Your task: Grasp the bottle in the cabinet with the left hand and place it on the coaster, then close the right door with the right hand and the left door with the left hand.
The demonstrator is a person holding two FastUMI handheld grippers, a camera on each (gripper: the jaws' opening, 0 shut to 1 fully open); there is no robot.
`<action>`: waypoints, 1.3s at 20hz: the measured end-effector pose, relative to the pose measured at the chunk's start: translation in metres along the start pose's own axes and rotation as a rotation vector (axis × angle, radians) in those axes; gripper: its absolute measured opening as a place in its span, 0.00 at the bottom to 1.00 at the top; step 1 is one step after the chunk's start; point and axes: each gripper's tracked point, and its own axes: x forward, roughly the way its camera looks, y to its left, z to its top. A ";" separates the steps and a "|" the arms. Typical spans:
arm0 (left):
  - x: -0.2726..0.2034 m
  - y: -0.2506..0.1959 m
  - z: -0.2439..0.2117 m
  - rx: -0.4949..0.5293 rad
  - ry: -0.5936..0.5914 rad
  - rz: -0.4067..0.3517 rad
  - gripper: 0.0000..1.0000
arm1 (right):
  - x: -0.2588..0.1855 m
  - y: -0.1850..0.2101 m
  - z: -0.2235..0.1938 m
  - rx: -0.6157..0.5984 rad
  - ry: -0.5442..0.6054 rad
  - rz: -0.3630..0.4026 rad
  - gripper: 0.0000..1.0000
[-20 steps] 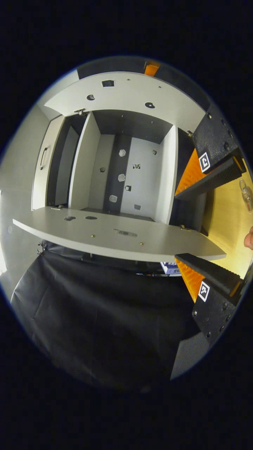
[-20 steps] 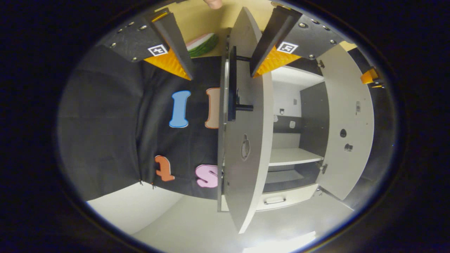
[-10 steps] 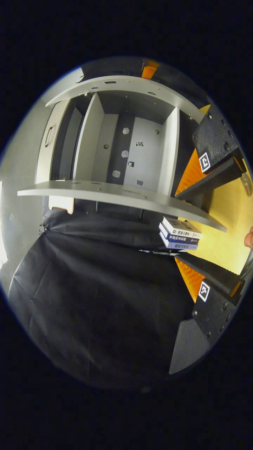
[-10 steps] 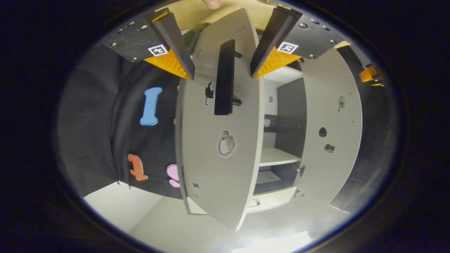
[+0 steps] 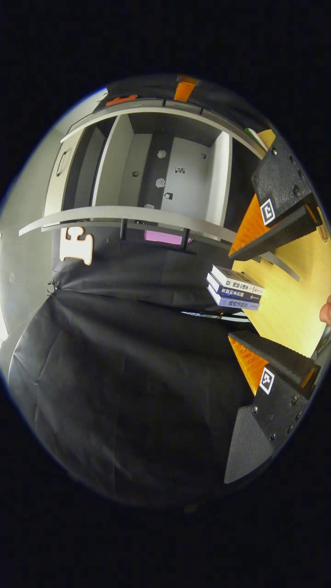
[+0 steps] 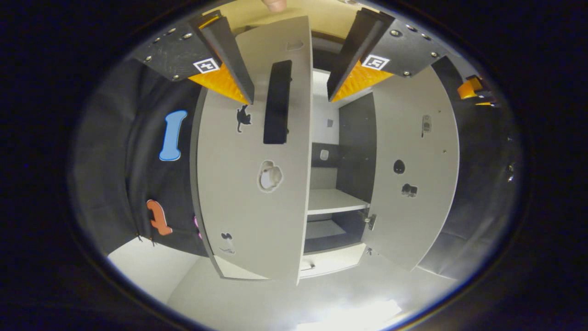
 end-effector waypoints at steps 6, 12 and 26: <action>0.023 -0.011 -0.004 0.013 0.013 -0.054 0.92 | -0.005 -0.004 0.005 0.012 -0.020 -0.038 0.96; 0.035 -0.021 -0.004 0.037 0.008 -0.090 0.96 | -0.012 -0.017 0.010 0.011 -0.038 -0.096 0.96; 0.043 -0.027 -0.001 0.129 0.009 -0.224 0.96 | -0.050 -0.065 0.019 0.050 -0.058 -0.245 0.96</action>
